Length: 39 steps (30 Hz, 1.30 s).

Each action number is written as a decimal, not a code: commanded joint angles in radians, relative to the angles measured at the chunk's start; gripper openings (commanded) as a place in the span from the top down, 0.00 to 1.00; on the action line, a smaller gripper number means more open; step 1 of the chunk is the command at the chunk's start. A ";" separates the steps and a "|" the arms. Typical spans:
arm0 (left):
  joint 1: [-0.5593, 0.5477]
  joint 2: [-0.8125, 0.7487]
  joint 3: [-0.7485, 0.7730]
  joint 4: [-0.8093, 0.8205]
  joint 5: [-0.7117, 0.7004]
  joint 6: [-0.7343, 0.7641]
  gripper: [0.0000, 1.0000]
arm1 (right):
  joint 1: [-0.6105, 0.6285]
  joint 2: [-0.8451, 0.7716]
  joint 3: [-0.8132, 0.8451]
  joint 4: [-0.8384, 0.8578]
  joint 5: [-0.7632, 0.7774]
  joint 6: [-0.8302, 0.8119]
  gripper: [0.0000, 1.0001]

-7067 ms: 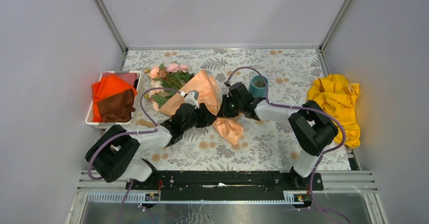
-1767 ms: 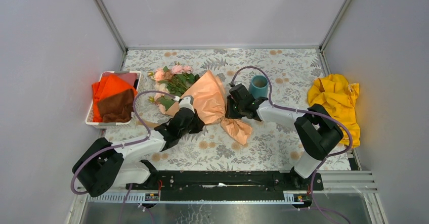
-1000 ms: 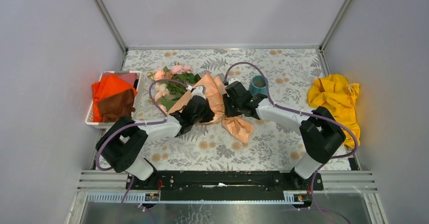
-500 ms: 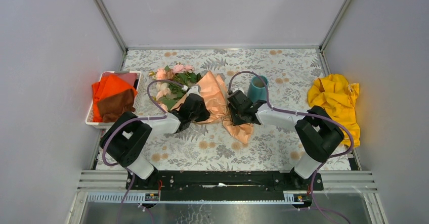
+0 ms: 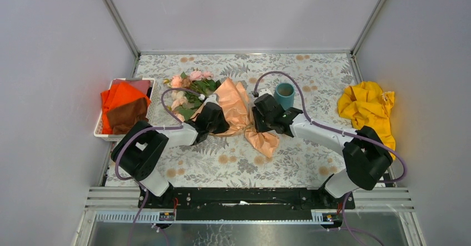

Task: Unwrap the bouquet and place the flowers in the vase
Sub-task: Untie the ribbon from the wrapping paper.

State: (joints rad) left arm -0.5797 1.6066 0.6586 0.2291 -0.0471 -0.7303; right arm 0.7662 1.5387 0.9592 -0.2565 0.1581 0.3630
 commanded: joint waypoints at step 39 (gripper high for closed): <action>0.011 0.059 -0.017 0.035 0.029 0.002 1.00 | 0.008 0.164 0.156 0.076 -0.032 0.048 1.00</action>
State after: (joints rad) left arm -0.5751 1.6379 0.6567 0.2451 -0.0216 -0.7303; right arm 0.7662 1.7645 1.0946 -0.1825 0.0921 0.4156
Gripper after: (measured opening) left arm 0.006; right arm 0.030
